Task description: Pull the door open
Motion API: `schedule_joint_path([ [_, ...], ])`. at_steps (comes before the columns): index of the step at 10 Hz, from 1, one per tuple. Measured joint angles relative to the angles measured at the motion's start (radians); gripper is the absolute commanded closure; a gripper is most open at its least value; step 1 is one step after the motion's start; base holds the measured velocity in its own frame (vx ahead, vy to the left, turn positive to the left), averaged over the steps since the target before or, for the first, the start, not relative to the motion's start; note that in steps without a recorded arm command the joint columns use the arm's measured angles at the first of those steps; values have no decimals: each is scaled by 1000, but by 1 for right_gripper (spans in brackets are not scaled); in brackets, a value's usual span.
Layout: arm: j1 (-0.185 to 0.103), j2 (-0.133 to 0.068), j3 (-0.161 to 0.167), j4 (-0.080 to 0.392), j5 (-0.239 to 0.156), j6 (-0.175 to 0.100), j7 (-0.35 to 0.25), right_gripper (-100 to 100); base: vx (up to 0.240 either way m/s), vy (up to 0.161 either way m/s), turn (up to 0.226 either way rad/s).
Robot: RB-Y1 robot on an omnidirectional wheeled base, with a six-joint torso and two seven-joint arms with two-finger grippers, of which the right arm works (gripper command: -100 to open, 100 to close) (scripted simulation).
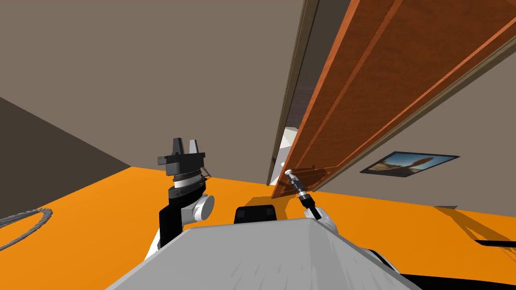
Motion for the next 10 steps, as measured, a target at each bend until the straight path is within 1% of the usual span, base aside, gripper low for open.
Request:
schedule_joint_path([
  [6,-2,-6,28,-9,-39,7,-143,100,-27,-14,20],
  [8,-10,-10,38,1,-54,3,-192,100,-29,-13,18],
  [10,-13,-12,47,1,-67,5,-237,100,-26,-14,18],
])
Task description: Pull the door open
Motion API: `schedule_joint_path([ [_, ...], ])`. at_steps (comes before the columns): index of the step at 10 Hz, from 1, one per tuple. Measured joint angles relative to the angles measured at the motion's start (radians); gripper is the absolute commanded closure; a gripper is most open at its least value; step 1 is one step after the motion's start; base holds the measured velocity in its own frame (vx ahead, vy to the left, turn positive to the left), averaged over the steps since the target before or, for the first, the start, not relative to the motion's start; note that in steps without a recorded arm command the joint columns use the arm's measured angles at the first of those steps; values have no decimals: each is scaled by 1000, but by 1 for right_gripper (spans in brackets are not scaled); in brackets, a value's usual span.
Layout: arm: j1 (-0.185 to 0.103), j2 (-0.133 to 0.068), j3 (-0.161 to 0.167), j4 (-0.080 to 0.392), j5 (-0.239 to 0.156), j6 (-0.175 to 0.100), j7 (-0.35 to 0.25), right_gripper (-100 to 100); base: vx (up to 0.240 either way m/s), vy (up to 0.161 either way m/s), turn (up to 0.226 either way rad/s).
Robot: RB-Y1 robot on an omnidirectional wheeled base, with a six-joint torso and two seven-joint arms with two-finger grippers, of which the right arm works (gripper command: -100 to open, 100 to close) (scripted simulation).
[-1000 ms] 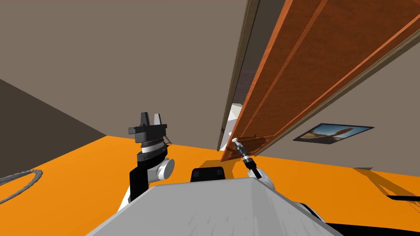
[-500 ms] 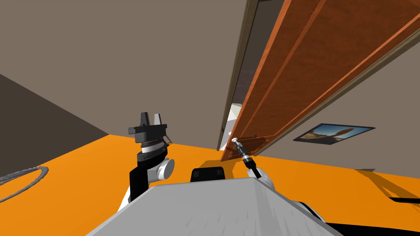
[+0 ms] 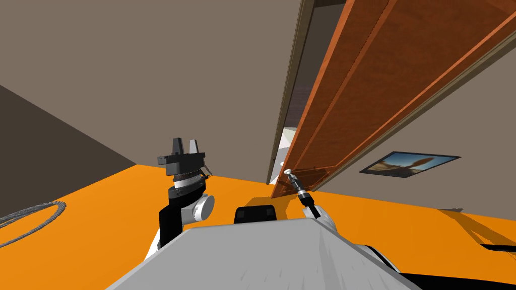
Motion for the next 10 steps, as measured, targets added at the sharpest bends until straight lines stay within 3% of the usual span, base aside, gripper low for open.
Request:
schedule_joint_path([
  [4,-3,-5,24,-4,-36,3,-100,100,-36,-18,20],
  [10,4,-11,59,-39,-86,30,-244,100,-31,-17,20],
])
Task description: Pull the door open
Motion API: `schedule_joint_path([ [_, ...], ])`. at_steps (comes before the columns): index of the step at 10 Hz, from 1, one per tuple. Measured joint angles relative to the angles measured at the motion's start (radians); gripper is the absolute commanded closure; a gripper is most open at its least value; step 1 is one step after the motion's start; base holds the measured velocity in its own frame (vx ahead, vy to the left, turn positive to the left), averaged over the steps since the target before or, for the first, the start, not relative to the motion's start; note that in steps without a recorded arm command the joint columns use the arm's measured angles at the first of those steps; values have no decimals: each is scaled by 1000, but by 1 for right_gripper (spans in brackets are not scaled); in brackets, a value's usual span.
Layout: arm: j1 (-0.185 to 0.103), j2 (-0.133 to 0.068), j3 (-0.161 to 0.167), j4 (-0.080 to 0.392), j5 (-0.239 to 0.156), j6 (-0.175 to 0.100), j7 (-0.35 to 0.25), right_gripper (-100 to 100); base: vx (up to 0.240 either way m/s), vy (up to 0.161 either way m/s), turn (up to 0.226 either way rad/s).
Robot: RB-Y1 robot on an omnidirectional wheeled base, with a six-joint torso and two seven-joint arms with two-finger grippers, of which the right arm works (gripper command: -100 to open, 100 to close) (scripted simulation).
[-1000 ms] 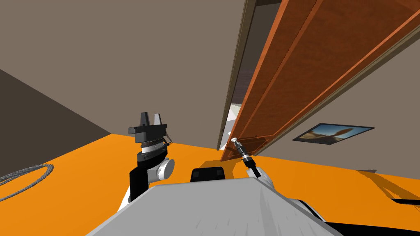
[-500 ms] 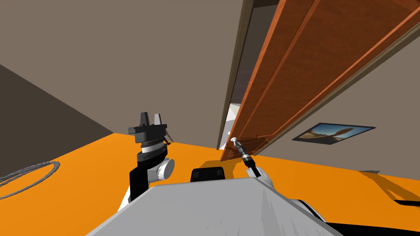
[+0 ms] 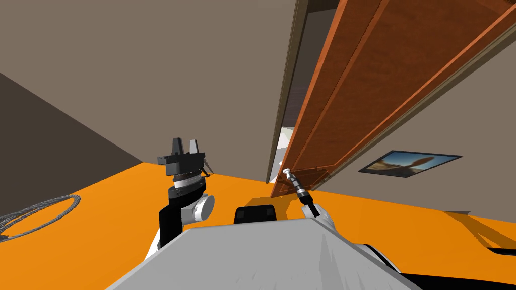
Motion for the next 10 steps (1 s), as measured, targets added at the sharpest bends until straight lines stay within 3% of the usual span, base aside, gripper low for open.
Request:
schedule_joint_path([
  [3,-3,-4,11,6,-16,-3,-45,100,-18,-14,16],
  [7,-33,-10,32,51,-50,-22,-114,100,-43,-21,30],
  [9,-4,-12,46,-7,-67,9,-161,100,-17,-8,2],
  [10,-11,-14,48,6,-68,6,-172,100,0,8,3],
])
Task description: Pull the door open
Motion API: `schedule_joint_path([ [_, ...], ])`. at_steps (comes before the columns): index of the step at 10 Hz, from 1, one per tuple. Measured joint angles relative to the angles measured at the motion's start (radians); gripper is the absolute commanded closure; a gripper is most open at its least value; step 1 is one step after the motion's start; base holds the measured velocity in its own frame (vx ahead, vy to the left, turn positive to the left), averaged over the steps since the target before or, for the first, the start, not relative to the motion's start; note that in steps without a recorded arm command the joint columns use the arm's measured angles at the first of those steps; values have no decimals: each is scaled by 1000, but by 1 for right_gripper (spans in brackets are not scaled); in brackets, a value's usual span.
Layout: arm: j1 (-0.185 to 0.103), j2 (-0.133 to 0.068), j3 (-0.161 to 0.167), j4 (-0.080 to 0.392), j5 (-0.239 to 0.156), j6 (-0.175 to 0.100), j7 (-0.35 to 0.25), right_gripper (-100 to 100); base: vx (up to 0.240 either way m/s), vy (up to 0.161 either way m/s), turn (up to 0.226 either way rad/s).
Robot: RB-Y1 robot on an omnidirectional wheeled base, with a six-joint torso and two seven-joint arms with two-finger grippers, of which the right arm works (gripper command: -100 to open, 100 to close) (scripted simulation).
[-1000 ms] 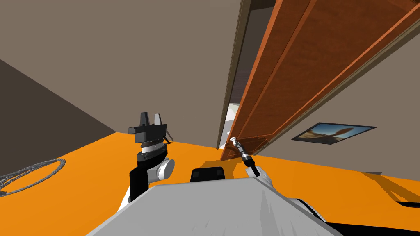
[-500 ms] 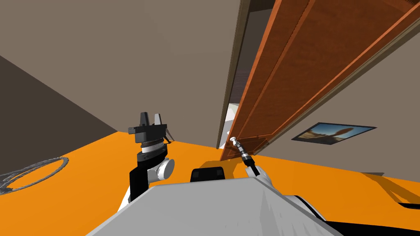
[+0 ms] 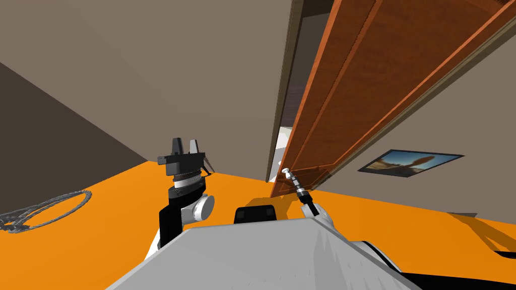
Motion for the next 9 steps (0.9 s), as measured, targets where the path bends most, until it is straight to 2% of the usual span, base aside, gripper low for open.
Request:
schedule_joint_path([
  [2,-21,-4,6,39,-11,-18,-22,100,-38,-22,40],
  [3,-40,-10,17,77,-26,-39,-50,100,-50,-25,34],
  [4,-25,-12,23,48,-34,-29,-75,100,-51,-25,9],
  [5,-8,-11,30,7,-46,-3,-101,100,-39,-20,20],
  [7,-21,-14,44,18,-63,5,-148,100,-39,-21,33],
  [9,-30,-15,61,40,-88,-10,-196,100,-42,-28,28],
])
